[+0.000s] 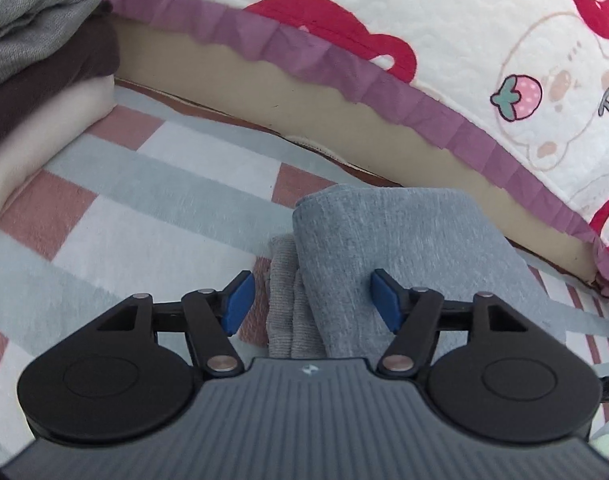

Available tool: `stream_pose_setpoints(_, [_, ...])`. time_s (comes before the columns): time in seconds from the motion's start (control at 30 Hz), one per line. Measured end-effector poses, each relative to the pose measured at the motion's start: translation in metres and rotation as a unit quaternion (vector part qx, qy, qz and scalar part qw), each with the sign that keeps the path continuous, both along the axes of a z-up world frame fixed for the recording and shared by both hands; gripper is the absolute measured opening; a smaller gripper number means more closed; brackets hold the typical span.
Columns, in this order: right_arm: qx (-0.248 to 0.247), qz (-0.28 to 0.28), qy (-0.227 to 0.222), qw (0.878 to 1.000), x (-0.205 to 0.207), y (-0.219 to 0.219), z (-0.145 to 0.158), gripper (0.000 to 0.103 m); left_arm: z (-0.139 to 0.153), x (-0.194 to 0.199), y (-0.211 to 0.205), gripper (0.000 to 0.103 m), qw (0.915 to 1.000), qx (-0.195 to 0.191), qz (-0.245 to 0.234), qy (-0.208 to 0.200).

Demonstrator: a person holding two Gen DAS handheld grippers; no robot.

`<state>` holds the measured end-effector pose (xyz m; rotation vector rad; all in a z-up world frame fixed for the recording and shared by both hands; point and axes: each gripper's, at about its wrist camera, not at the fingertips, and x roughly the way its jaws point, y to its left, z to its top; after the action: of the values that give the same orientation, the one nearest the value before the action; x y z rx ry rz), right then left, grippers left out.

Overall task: Fold clothes
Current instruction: 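Grasp the folded sweatshirt bundle with both grippers from its sides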

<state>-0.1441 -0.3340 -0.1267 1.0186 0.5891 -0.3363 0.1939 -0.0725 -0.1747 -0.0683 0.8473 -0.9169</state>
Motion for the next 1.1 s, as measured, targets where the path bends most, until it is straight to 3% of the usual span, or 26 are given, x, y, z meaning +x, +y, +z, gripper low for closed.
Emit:
stream_pose_setpoints(0.1, [0.051, -0.024, -0.037, 0.998, -0.011, -0.01, -0.016, 0.069, 0.0, 0.0, 0.0, 0.063, 1.0, -0.001, -0.004, -0.001])
stream_pose_setpoints(0.17, [0.06, -0.034, -0.057, 0.996, -0.013, -0.014, -0.021, 0.074, -0.001, 0.005, -0.001, 0.063, 0.9999, -0.005, -0.006, 0.009])
stream_pose_setpoints(0.27, [0.074, -0.037, -0.073, 0.994, -0.004, -0.019, -0.025, 0.076, -0.004, 0.014, 0.003, 0.063, 0.9988, -0.017, -0.003, 0.045])
stream_pose_setpoints(0.47, [0.1, -0.012, -0.088, 0.991, 0.02, -0.012, -0.034, 0.091, -0.018, 0.029, 0.013, 0.064, 0.9903, -0.054, 0.001, 0.128])
stream_pose_setpoints(0.63, [0.081, -0.028, -0.08, 0.993, 0.033, -0.007, -0.034, 0.091, -0.024, 0.032, 0.019, 0.064, 0.986, -0.068, 0.001, 0.152])
stream_pose_setpoints(0.73, [0.09, -0.06, -0.087, 0.99, 0.033, -0.014, -0.034, 0.091, -0.016, 0.025, 0.016, 0.065, 0.9915, -0.047, -0.003, 0.121])
stream_pose_setpoints(0.83, [0.077, -0.049, -0.073, 0.993, 0.033, -0.02, -0.034, 0.091, -0.013, 0.023, 0.013, 0.066, 0.9926, -0.037, -0.008, 0.115])
stream_pose_setpoints(0.93, [0.06, -0.023, -0.062, 0.996, 0.033, -0.025, -0.033, 0.091, -0.018, 0.025, 0.011, 0.066, 0.9871, -0.044, -0.013, 0.153])
stream_pose_setpoints(1.1, [0.069, -0.035, -0.068, 0.995, 0.039, -0.026, -0.037, 0.091, -0.028, 0.032, 0.015, 0.069, 0.9783, -0.059, -0.008, 0.198])
